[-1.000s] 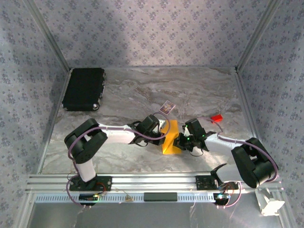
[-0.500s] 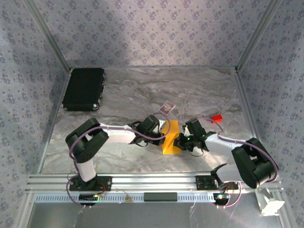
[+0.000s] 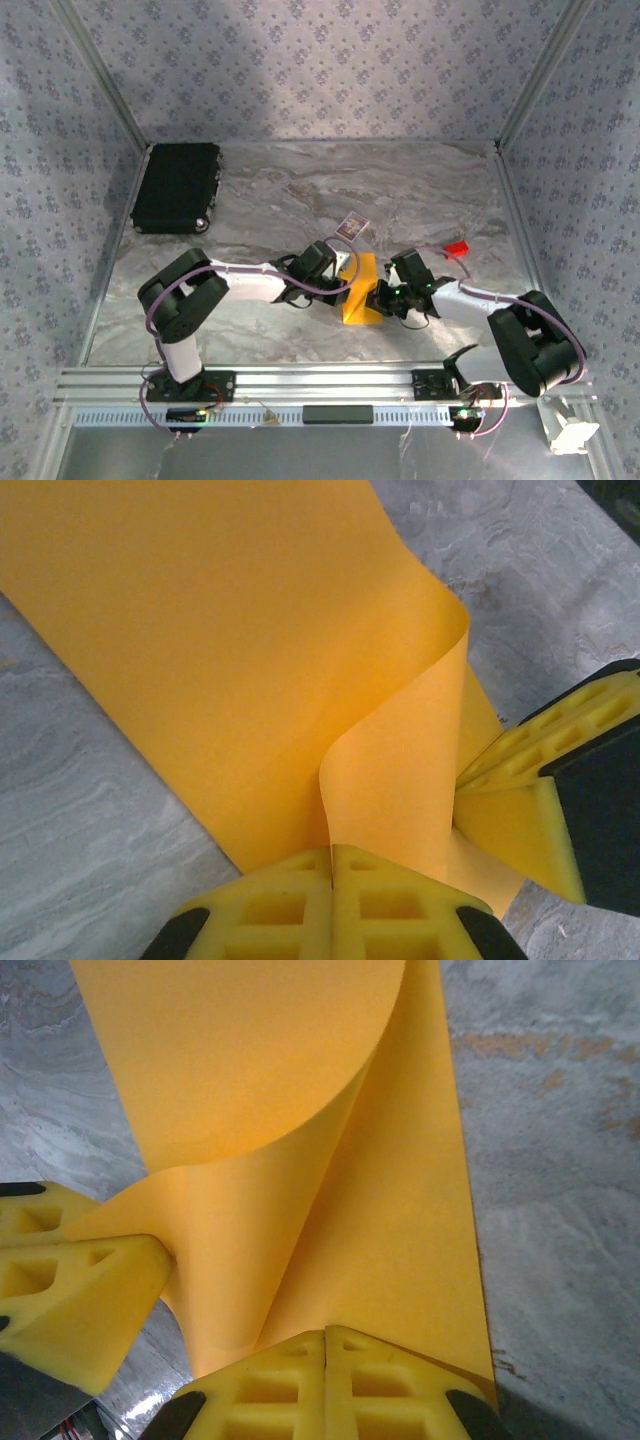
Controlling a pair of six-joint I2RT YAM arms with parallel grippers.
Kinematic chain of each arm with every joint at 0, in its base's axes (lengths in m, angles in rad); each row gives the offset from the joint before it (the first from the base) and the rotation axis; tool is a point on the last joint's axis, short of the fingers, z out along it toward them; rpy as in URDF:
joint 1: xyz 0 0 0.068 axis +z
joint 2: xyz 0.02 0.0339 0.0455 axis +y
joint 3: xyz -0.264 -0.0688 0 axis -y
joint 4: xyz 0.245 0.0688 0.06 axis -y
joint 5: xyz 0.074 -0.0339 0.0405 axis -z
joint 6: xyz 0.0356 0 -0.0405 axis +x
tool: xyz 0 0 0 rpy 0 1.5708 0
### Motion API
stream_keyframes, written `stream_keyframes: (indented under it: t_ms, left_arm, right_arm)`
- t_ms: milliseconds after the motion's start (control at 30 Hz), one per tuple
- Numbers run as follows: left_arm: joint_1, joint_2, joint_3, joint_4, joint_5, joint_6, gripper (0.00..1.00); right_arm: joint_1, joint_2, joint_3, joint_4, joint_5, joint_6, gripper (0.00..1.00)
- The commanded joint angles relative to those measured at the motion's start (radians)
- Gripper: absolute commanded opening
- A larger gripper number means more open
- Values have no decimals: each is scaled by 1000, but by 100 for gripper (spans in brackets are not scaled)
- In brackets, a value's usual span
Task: Fold a paper plane with a square sheet of paper (pick it up from the middle)
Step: Fold the triangle a second time at the center of the table.
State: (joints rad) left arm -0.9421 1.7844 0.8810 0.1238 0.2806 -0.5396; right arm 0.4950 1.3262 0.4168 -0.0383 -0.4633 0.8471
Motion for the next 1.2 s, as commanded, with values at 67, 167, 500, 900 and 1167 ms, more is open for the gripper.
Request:
stream_keyframes:
  t_ms: [67, 167, 500, 900, 1167]
  left_arm:
    - [19, 15, 35, -11, 11, 24, 5]
    - [22, 17, 33, -12, 12, 26, 5]
    - [22, 42, 43, 1, 52, 29, 5]
    - [23, 63, 58, 0, 67, 43, 6]
    - [22, 97, 75, -41, 61, 49, 6]
  right_arm:
    - [-12, -4, -18, -66, 12, -23, 1]
    - [-10, -2, -16, -63, 11, -22, 1]
    - [-12, 1, -16, -62, 10, -24, 1]
    - [-21, 6, -13, -72, 7, -32, 1]
    - [-23, 2, -15, -72, 6, -34, 1]
